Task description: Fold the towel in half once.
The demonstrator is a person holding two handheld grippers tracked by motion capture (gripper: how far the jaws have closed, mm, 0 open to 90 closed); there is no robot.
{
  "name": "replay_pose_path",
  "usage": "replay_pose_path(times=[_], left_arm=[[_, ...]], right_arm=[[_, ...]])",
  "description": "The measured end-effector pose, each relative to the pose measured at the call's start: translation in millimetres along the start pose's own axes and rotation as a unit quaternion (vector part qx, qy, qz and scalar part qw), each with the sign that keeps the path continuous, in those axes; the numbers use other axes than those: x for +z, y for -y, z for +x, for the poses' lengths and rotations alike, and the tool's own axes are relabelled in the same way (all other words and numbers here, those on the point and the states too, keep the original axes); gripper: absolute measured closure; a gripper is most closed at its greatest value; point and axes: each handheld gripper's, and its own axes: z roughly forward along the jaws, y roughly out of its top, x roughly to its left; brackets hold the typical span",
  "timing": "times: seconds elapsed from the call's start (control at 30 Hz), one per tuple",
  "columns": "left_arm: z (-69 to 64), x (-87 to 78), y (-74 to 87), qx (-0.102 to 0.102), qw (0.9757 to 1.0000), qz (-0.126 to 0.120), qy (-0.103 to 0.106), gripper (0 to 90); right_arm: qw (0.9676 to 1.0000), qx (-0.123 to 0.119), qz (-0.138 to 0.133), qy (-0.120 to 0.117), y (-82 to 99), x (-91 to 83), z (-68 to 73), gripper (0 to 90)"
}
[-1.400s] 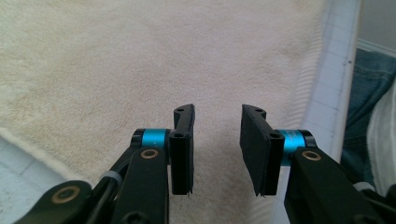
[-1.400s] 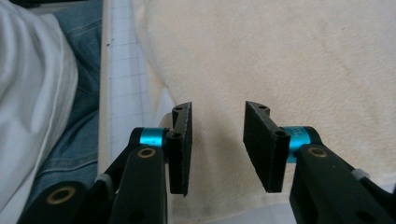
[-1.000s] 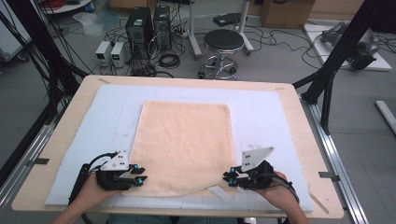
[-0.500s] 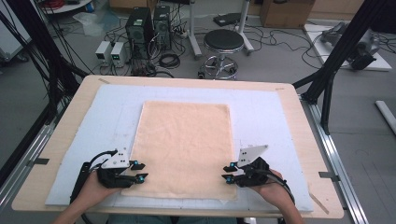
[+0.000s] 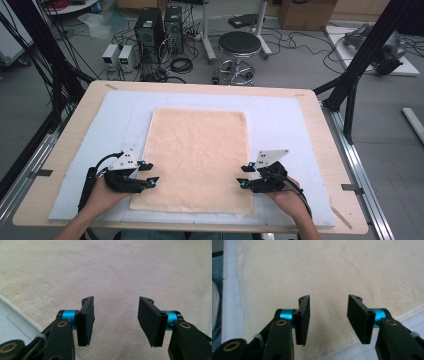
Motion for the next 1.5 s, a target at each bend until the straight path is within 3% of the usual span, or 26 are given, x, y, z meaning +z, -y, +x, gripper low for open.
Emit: replay_pose_path(times=[0.17, 0.3, 0.47, 0.67, 0.77, 1.07, 1.4, 1.5], left_arm=[[7.9, -0.6, -0.5, -0.015, 0.9998, -0.009, -0.011, 40.2], [13.0, 0.3, -2.6, -0.030, 0.9993, -0.008, -0.023, 29.1], [19.4, 1.5, -6.9, -0.048, 0.9981, -0.008, -0.038, 18.6], [26.5, -2.8, -16.2, -0.045, 0.9977, -0.016, -0.047, 16.5], [30.6, -3.0, -19.6, -0.056, 0.9970, -0.021, -0.049, 14.3], [39.9, -2.8, -33.7, -0.056, 0.9964, -0.029, -0.056, 14.3], [50.2, -3.4, -42.8, -0.058, 0.9968, -0.022, -0.050, 15.1], [55.1, -2.2, -43.9, -0.066, 0.9964, -0.024, -0.048, 15.7]], right_arm=[[0.9996, 0.018, -0.012, 0.016, 1.0, -0.6, -8.1, 43.7], [0.9986, 0.040, -0.012, 0.033, 0.0, -1.3, -15.1, 35.0], [0.9975, 0.045, -0.020, 0.051, -9.2, -0.8, -22.9, 29.4], [0.9969, 0.041, -0.027, 0.061, -21.5, 1.7, -31.2, 26.2], [0.9968, 0.042, -0.032, 0.060, -26.2, 1.4, -34.8, 25.5], [0.9971, 0.044, -0.030, 0.054, -40.1, 6.4, -46.4, 24.8], [0.9976, 0.041, -0.022, 0.051, -52.6, 9.6, -57.0, 23.0], [0.9974, 0.042, -0.031, 0.050, -54.5, 8.3, -58.3, 23.1]])
